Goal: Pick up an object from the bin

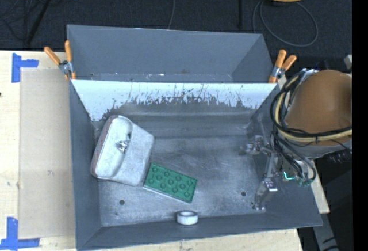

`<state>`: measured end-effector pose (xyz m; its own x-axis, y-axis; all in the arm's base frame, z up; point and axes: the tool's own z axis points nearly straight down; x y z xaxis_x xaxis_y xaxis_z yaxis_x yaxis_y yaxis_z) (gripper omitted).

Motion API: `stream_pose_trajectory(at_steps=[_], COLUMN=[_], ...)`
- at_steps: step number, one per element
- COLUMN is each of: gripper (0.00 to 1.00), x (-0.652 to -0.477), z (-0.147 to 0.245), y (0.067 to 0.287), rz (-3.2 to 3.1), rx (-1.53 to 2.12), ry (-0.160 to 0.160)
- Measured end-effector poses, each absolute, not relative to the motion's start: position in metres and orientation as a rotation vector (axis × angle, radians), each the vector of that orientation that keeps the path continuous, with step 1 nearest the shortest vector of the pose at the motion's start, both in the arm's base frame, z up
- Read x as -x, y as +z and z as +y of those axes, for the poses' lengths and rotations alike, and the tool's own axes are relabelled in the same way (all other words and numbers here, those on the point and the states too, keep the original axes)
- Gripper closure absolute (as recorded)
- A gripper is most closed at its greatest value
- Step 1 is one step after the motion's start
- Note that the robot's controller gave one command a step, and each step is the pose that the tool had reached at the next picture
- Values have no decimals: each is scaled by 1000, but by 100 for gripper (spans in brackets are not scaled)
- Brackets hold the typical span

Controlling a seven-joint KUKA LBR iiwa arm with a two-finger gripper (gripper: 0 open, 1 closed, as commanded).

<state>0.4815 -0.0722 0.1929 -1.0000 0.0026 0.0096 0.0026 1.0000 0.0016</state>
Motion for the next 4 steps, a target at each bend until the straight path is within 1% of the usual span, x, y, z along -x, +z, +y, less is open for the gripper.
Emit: stream_pose_trajectory(at_steps=[1, 2, 3, 4], gripper=[0, 0, 100, 100], x=[-491, -486, -487, -484], z=[21, 114, 113, 113], y=[70, 88, 89, 250], rz=[-3159, -3119, -3121, -3106], rx=[-74, -450, -448, -524], ry=[-1, -4, -2, -1])
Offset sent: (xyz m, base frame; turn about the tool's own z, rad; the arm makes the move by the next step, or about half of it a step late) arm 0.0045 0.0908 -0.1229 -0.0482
